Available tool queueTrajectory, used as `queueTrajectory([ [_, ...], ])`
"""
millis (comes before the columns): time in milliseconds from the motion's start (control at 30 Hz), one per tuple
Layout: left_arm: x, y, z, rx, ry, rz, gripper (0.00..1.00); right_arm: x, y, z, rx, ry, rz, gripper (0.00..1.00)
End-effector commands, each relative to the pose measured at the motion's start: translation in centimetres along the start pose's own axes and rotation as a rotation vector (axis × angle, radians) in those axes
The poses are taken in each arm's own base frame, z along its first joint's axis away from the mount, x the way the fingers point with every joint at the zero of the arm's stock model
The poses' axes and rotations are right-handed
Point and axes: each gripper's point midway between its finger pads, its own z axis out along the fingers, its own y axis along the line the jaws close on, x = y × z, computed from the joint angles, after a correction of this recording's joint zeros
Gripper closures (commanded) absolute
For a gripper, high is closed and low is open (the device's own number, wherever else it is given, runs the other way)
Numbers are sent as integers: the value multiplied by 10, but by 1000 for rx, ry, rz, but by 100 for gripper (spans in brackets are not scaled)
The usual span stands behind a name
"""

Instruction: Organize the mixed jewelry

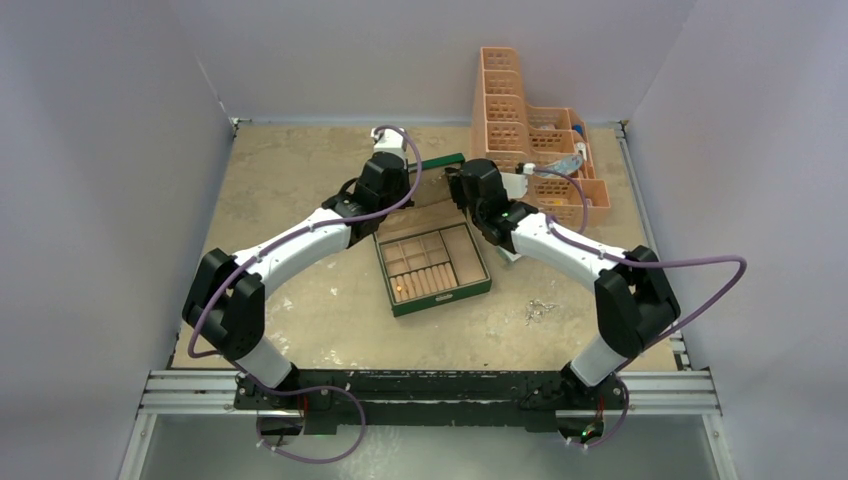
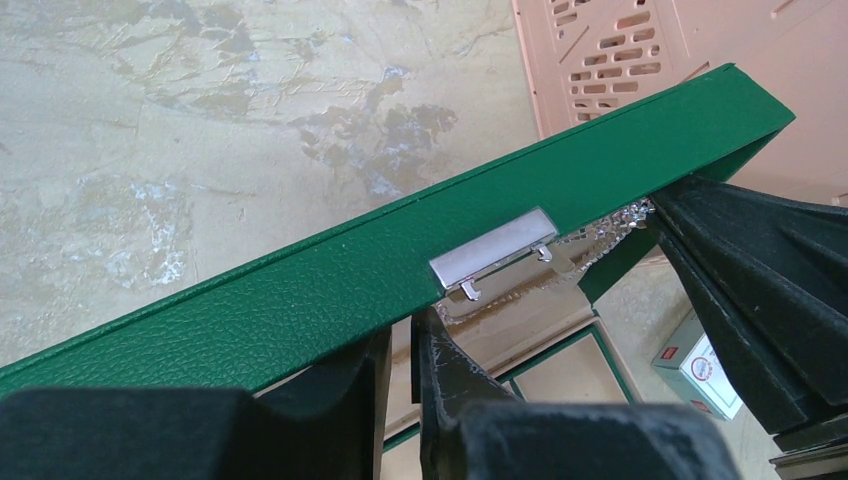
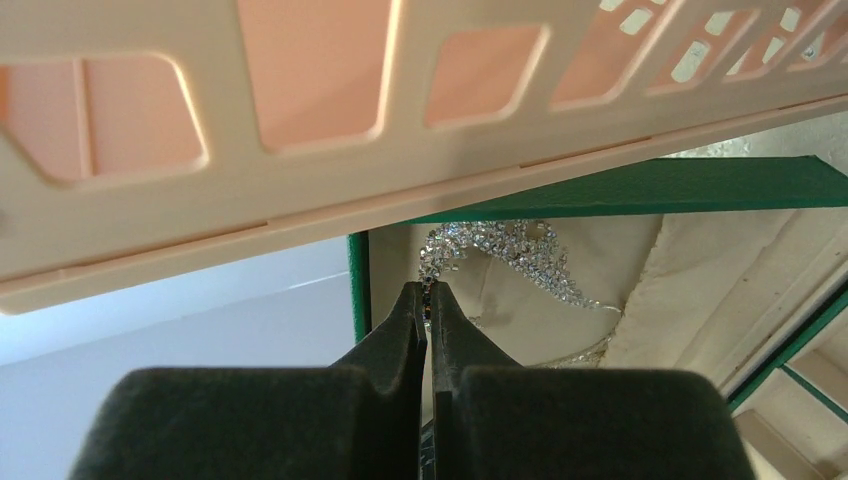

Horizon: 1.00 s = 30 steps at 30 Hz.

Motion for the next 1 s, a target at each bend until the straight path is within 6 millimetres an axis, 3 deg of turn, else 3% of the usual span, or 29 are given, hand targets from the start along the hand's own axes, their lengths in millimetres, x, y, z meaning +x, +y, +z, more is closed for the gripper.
queueTrajectory([
  [0, -30, -3, -7, 11, -67, -42, 86, -12, 14, -5, -21, -42, 55, 100],
  [300, -28, -5, -11, 28, -61, -43, 85, -16, 0, -11, 10, -41, 62, 100],
  [567, -27, -5, -12, 32, -57, -45, 83, -18, 3, -16, 7, -39, 56, 100],
  [967, -27, -2, -19, 42, -55, -65, 81, 3, -35, -4, 85, 44, 56, 100],
])
